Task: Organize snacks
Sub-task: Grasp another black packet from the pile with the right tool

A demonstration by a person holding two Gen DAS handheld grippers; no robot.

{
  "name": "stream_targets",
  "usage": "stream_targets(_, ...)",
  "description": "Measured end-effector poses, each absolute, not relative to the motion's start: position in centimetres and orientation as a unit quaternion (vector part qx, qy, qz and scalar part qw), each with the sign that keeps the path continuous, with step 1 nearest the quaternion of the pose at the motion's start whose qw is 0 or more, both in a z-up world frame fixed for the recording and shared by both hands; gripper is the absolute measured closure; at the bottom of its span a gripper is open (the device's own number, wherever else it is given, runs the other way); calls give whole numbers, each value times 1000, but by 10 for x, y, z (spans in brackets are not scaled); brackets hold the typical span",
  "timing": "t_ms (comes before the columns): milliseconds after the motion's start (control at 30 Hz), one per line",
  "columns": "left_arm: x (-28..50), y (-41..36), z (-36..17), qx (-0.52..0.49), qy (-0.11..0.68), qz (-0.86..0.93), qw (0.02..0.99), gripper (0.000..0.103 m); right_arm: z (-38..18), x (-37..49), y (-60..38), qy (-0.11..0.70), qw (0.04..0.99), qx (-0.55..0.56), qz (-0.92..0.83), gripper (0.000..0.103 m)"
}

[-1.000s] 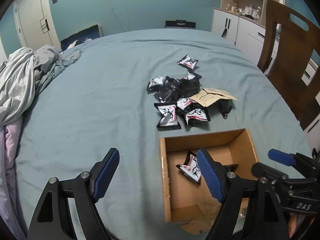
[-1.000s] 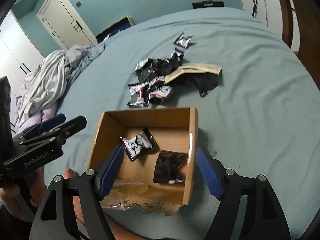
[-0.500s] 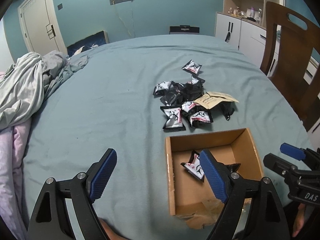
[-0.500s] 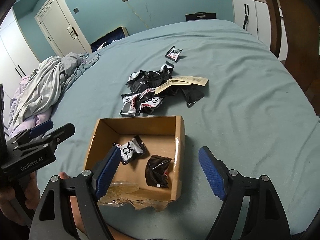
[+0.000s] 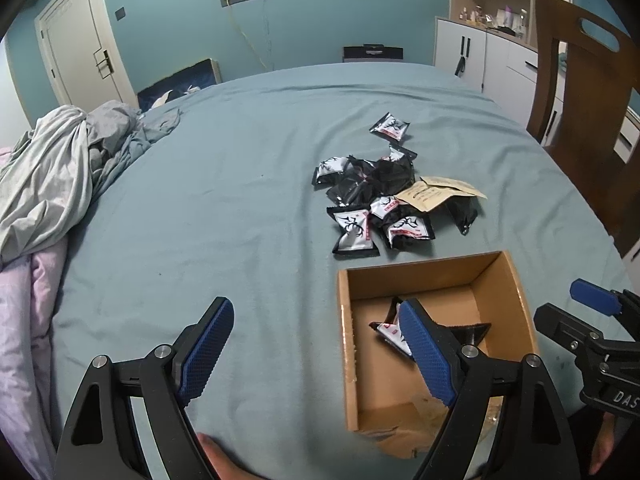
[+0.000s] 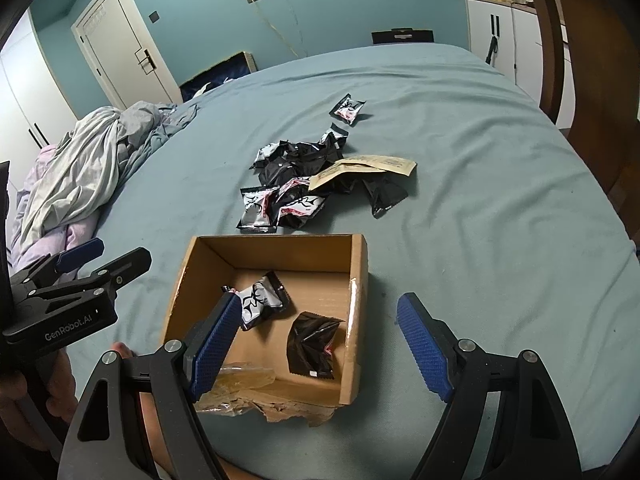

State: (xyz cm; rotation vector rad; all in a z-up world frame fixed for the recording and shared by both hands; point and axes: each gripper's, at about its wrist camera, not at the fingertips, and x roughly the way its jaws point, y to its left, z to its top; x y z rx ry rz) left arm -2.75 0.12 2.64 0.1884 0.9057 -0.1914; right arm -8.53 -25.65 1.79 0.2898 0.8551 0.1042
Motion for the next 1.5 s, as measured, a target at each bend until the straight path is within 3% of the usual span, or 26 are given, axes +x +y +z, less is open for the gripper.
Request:
stream_targets(700,-17,-5,35,81,446,-117,884,17,33,-11,-290,447,889,98,16,23)
stream_targets(967,20,11,21,58,471,-102,875,17,-12,71,-291,521,847,99,36,23)
stream_targets(1300,55,31,-9,-20,526,-98,845,17,-60,140,-292,549,834,53,12,23)
stream_targets(1433,53,21,-16,26,515,-75,853,17,-80,159,-293,561,824,74,24,23)
stream_targets(1500,52,17,-19,46,512,-69,855,17,-82,162,-291,554,830,64,18,29)
